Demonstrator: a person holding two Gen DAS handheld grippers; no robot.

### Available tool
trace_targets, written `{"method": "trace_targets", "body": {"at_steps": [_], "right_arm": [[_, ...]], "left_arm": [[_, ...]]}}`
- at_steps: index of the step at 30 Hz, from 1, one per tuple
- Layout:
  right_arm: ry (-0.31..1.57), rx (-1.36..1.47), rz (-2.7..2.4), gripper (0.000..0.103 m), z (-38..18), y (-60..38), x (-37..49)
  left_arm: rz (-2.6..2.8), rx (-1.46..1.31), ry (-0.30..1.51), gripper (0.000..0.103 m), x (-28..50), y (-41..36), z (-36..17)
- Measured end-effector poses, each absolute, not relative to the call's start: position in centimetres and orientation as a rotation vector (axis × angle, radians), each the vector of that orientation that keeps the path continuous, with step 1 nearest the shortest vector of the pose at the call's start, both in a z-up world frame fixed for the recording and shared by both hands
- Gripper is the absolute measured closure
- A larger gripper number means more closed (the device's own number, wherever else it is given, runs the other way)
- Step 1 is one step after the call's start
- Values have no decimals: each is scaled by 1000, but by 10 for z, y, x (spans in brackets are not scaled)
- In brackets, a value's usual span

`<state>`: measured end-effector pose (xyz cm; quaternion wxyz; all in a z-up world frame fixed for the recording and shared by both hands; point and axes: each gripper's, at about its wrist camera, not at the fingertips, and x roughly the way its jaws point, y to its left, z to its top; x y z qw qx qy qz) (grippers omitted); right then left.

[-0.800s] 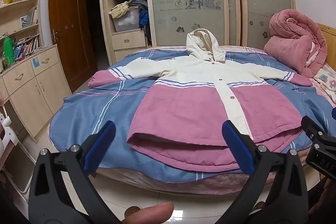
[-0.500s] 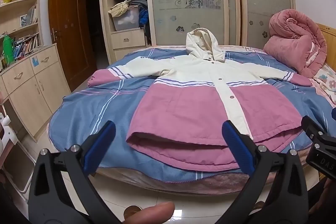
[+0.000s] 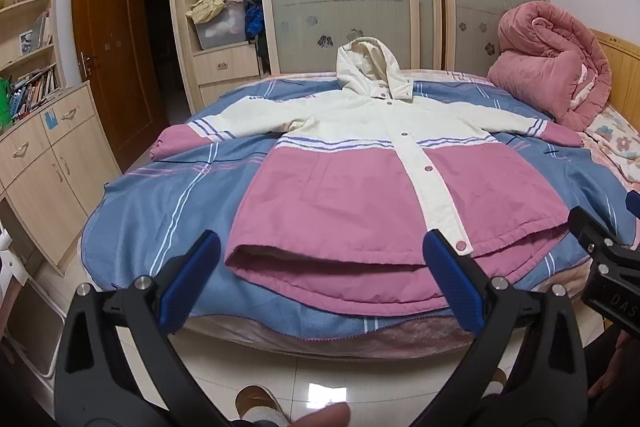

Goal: Fold large clothes

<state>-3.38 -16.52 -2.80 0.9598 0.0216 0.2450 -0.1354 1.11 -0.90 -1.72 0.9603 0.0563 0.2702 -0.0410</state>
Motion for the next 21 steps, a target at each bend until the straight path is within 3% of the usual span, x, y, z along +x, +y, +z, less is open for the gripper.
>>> {"method": "trace_targets", "body": {"at_steps": [21], "right_arm": [[500,43,-276,1,-32,-165,-33]], "left_arm": [[-84,109,542,2,10,-4,-11]]}}
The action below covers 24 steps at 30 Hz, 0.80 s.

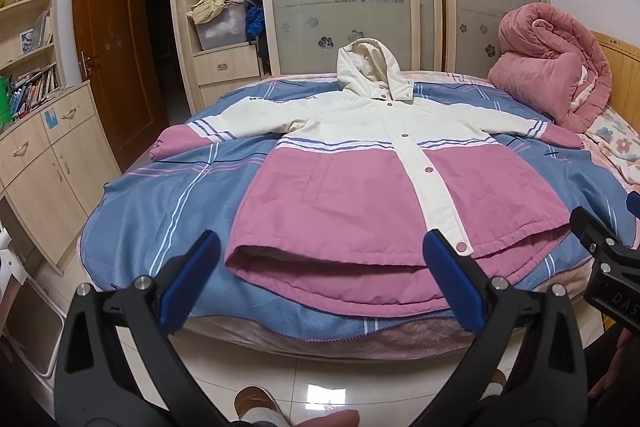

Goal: Fold large clothes

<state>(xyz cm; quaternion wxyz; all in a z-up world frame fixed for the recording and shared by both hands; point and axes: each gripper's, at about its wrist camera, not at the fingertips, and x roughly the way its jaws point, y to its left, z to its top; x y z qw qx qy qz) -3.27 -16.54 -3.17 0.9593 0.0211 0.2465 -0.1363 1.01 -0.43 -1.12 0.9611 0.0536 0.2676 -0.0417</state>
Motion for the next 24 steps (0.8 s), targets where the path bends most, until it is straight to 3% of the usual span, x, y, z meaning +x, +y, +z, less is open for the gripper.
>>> {"method": "trace_targets", "body": {"at_steps": [24], "right_arm": [[504,45,-276,1,-32,-171,-32]], "left_arm": [[-87,104,543,2,12,-5,-10]]}}
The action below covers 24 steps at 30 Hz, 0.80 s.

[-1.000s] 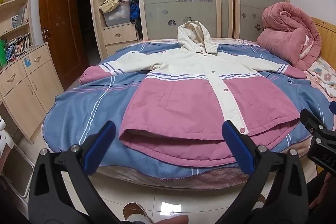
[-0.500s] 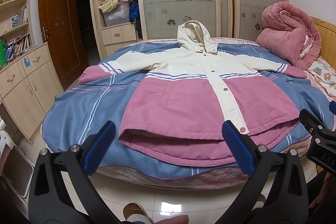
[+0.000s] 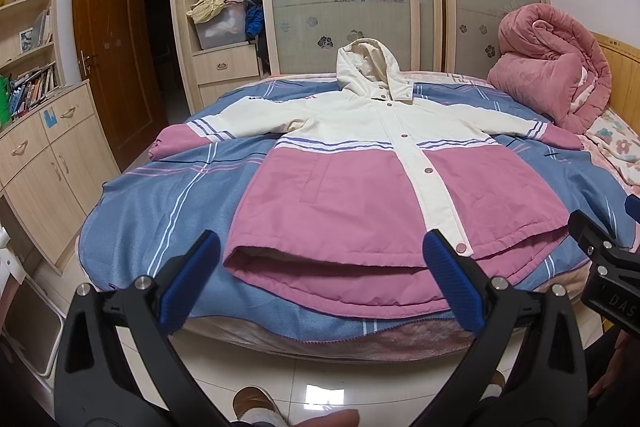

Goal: Fold large clothes

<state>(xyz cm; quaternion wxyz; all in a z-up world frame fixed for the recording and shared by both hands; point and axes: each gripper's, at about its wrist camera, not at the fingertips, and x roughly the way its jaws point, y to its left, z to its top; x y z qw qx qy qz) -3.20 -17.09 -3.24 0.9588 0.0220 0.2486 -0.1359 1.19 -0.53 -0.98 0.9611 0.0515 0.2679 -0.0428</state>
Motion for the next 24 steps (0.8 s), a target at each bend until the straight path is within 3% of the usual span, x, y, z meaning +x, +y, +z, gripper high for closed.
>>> {"method": "trace_targets", "body": {"at_steps": [24], "right_arm": [[527,35,-281,1,-46,-171,-20]], "left_arm": [[-88,111,550,2,19,-11,-12]]}}
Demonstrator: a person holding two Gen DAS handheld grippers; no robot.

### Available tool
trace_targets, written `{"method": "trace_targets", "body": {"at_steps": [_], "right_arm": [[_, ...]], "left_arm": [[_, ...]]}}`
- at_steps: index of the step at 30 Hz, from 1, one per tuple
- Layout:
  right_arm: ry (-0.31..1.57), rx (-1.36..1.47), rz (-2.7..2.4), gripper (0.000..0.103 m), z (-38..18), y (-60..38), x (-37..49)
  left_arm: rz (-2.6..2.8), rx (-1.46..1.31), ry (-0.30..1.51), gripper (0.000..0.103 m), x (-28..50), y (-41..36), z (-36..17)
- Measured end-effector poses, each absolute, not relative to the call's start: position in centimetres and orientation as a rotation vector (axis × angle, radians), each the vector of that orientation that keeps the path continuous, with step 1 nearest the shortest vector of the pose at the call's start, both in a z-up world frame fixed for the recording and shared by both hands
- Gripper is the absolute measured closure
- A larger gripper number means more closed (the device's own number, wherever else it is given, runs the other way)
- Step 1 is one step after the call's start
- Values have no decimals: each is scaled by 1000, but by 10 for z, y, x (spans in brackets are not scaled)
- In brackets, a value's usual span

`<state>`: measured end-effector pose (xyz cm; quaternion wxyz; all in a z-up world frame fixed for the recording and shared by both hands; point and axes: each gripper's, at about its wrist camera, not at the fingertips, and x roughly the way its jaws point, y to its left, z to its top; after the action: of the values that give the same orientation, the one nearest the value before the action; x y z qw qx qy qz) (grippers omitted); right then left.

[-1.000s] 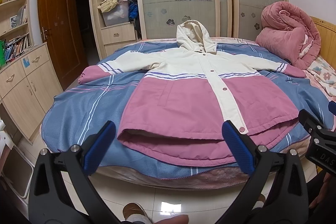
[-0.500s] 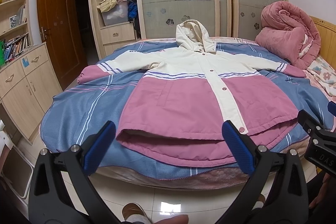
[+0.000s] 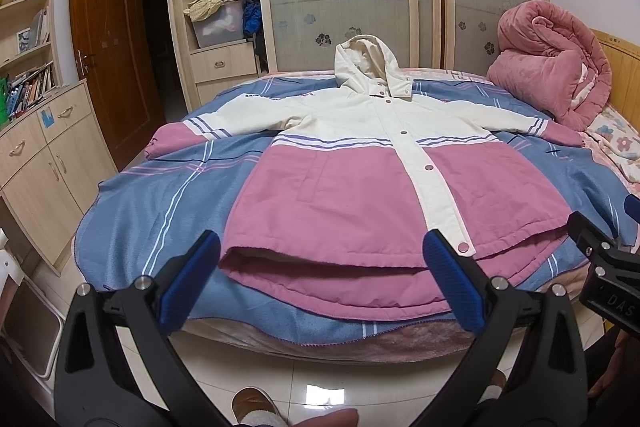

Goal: Fold large clothes

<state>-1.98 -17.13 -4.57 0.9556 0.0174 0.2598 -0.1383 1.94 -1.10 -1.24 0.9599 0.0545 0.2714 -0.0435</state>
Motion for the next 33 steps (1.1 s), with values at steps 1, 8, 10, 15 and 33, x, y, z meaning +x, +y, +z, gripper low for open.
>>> {"method": "trace_targets", "body": {"at_steps": [1,8,10,15,33], "right_arm": [[528,36,-280,1,-47,-172,-19],[556,22,-281,1,-58,-174,-6],[549,19,-262,1,-58,-175,-5],[463,-32,-185,1,-53,-174,-11],[339,224,-76,1,-57,-242,-5]], "left_arm": [[-86,110,542,2,20,-11,-13],[-133,82,544,2,30,-6,-26],[-110,126,534,2,31,-10,-28],[-65,164,458,2,27,-12,-25],[-175,178,284,2,27,25,-23]]}}
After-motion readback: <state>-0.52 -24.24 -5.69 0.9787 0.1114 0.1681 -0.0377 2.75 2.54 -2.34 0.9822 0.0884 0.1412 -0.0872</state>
